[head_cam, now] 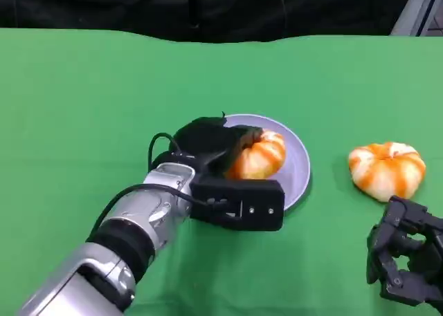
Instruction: Grasp the bread from the table and place it into the plate.
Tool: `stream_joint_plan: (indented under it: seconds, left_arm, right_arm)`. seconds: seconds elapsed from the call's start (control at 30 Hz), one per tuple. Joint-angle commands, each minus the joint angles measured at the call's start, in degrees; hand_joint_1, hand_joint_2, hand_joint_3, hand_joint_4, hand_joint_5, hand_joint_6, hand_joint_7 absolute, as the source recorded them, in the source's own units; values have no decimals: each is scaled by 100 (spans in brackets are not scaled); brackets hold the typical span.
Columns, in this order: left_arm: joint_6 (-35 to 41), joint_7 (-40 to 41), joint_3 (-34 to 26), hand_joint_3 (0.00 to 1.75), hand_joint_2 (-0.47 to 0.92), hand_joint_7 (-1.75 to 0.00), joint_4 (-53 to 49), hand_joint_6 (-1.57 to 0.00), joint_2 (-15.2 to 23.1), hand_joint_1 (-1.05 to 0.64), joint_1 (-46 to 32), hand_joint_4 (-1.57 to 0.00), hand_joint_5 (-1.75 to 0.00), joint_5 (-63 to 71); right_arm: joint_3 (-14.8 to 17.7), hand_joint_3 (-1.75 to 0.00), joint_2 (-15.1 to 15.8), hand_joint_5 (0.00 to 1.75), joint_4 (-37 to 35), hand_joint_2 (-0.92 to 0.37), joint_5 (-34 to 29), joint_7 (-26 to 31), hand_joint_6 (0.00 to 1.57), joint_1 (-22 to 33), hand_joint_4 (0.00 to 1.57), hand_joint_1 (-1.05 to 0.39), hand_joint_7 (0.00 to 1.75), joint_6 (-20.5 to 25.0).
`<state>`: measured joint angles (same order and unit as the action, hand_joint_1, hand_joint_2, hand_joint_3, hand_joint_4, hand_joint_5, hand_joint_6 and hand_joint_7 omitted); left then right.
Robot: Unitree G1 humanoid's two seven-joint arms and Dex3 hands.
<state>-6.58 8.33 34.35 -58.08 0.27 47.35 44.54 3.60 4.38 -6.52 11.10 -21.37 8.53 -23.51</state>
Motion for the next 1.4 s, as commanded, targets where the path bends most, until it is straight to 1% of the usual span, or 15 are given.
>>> stream_joint_plan:
  seconds: [0.03,0.4,0.63,0.7,0.77,0.9,1.0,1.07,1.1,1.13,1.17,1.2,1.23,1.3,1.4]
  left_arm:
    - [108,-168,-15,76,92,0,207,-24,123,-104,-129,0,0,-84]
    - [274,-350,-91,86,92,0,968,-13,365,-105,-399,0,0,-196]
    - [188,-279,-357,79,92,-2,1690,-17,491,-104,-749,0,0,-421]
    - [67,-263,-550,57,92,-4,1949,-29,498,-84,-908,-13,-4,-643]
    - [-282,-361,-837,48,92,-4,2238,-36,517,-69,-1147,-26,-7,-1095]
    - [-1272,-849,-1437,51,92,-7,2534,-62,497,-23,-1669,-69,-15,-2339]
    - [-1459,-1511,-1910,56,92,-13,2739,-86,309,-6,-2031,-96,-24,-3476]
    - [-1242,-2055,-2200,58,92,-13,3024,-94,187,-4,-2312,-103,-27,-4289]
    - [-1079,-2345,-2342,78,82,-29,3197,-110,134,-3,-2465,-108,-61,-4715]
    - [-947,-2557,-2441,98,71,-53,3333,-113,101,-2,-2574,-104,-96,-5015]
    - [-517,-2821,-2546,105,68,-65,3745,-111,138,-2,-2857,-103,-108,-5444]
    - [-174,-3018,-2604,119,60,-107,4132,-100,212,-5,-3128,-94,-142,-5744]
    - [112,-3183,-2654,125,57,-128,4467,-92,276,-6,-3356,-89,-158,-5981]
    - [704,-3470,-2752,126,57,-150,5214,-84,469,-6,-3881,-87,-171,-6440]
    - [1541,-3641,-2932,127,56,-158,6282,-83,765,-5,-4626,-89,-174,-6996]
  right_arm:
    - [31,-119,49,175,47,-57,70,11,74,28,87,-10,168,22]
    - [57,-117,49,175,55,-58,54,40,74,31,87,-9,167,64]
    - [58,-116,67,175,-2,-59,78,-23,74,11,87,-9,168,4]
    - [61,-116,79,175,0,-59,85,-47,73,6,87,-9,167,18]
    - [61,-116,73,175,-8,-59,77,-45,73,-5,86,-9,167,16]
    - [59,-115,50,175,-21,-58,46,2,74,-23,86,-11,167,41]
    - [55,-115,43,175,-39,-58,10,40,74,-46,86,-11,167,51]
    - [56,-115,34,175,-43,-58,-6,75,74,-61,86,-11,167,57]
    - [57,-114,29,175,-51,-58,-12,91,74,-72,87,-11,168,58]
    - [58,-114,26,175,-57,-58,-15,103,74,-80,87,-11,168,58]
    - [58,-114,24,175,-68,-58,11,88,74,-91,87,-10,168,62]
    - [55,-114,27,175,-68,-59,29,78,73,-95,87,-10,169,75]
    - [53,-114,30,175,-69,-59,39,72,73,-97,88,-10,169,84]
    - [54,-113,30,175,-100,-60,48,55,73,-108,88,-9,170,53]
    - [68,-112,47,175,-148,-60,43,37,72,-127,88,-9,170,4]
